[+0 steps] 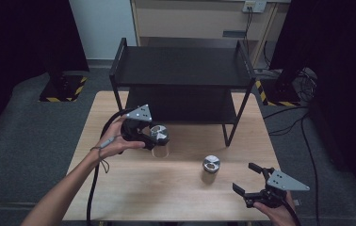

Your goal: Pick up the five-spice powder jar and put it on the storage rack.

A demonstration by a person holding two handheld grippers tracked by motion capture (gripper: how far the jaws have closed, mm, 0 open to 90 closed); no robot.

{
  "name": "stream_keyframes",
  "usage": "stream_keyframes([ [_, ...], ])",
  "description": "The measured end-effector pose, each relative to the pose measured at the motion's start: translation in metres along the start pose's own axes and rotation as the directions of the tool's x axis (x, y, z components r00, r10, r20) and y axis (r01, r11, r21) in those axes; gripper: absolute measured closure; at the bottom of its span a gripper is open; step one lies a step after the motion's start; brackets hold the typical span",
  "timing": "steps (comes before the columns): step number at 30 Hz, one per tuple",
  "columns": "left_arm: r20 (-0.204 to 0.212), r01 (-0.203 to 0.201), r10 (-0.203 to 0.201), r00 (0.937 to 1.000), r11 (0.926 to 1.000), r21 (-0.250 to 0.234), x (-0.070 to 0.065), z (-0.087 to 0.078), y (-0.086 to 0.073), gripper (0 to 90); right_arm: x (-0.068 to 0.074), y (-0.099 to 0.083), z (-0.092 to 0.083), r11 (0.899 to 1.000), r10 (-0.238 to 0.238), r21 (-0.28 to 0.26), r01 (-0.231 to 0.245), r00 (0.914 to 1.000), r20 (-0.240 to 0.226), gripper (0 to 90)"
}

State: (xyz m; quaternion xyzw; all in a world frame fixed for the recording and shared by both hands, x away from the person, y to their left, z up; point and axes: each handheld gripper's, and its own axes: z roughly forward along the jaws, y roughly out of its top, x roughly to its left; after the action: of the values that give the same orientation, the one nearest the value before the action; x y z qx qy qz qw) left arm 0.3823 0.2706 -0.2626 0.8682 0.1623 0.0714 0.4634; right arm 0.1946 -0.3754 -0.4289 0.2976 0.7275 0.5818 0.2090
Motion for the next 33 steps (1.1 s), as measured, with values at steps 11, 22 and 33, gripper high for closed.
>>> stream_keyframes([
  [11, -0.008, -0.014, 0.014, 0.9999, 0.9999, -0.005, 0.004, -0.055, 0.047, 33.9, -0.001, 0.0, 0.001, 1.0, 0.007, 0.001, -0.007, 1.0, -0.001, 4.0],
  [22, 0.007, -0.019, 0.019, 0.9998, 0.9989, -0.043, 0.017, -0.1, 0.109, 33.9, -0.001, -0.001, 0.001, 1.0, 0.017, 0.002, -0.017, 0.9999, -0.001, 4.0],
  [33, -0.069, -0.006, 0.005, 0.9976, 0.9999, -0.012, 0.02, -0.123, 0.161, 33.9, -0.001, 0.0, 0.001, 1.0, 0.019, 0.0, -0.019, 0.9998, -0.007, 4.1],
])
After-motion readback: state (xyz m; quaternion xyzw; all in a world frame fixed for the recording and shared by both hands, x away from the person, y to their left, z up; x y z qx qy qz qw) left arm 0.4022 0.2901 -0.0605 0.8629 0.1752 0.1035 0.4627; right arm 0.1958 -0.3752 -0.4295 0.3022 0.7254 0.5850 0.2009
